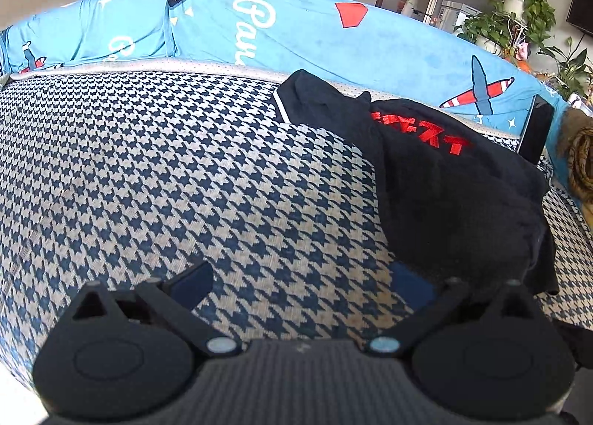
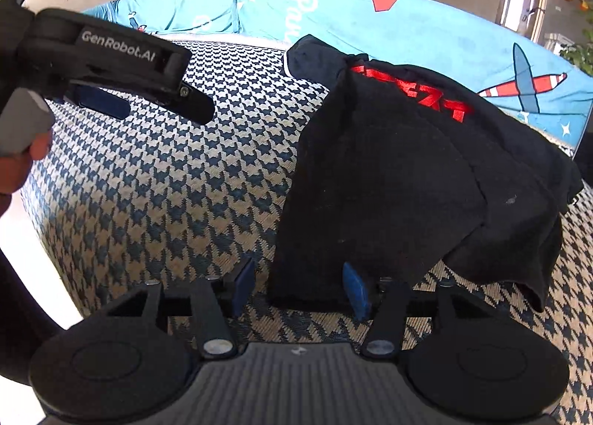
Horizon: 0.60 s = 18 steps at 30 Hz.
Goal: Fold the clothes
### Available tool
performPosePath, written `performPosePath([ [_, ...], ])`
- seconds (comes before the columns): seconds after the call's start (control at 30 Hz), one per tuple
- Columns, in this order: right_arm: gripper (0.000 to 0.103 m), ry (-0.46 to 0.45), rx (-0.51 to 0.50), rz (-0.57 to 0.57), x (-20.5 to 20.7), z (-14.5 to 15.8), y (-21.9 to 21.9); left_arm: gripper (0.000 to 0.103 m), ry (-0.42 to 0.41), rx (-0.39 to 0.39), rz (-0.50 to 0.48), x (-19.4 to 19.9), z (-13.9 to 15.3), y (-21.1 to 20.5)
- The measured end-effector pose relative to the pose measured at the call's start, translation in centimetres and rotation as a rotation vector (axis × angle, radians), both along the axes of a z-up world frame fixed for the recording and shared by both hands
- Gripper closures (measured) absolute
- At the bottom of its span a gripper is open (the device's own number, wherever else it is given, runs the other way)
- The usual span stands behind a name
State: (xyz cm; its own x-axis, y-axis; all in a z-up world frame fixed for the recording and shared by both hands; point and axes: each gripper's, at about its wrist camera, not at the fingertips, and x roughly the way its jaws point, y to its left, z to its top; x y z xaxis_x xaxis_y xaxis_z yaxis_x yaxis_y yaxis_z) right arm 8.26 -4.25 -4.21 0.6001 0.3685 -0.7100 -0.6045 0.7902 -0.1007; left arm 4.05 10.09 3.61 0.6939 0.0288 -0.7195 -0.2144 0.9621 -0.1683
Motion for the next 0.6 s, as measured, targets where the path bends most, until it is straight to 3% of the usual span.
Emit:
performPosePath([
  [0.1,0.063,-0.01,0.002,-0.02,0.2,0.0,0.2,0.0,-0.017,-0.001,-0.001,-0.2,0.2,0.2],
  [0.17,0.088,-0.016,0.004,-0.047,0.5,0.1,0.3,0.0,-0.024,-0.006,0.005,-0.3,0.3,0.5],
  [0.2,0.094,-0.019,0.006,-0.061,0.7,0.2,0.4,0.0,-0.026,-0.009,0.009,-0.4,0.3,0.7],
  [0.43,0.096,-0.051,0.184,0.004,-0.4,2.9,1.8,0.0,-0.092,0.067,0.081,-1.5,1.6,2.0],
  [0.6,0.096,-0.002,0.31,0.062,-1.0,4.0,4.0,0.0,-0.132,0.109,0.157,-2.4,2.5,3.8],
])
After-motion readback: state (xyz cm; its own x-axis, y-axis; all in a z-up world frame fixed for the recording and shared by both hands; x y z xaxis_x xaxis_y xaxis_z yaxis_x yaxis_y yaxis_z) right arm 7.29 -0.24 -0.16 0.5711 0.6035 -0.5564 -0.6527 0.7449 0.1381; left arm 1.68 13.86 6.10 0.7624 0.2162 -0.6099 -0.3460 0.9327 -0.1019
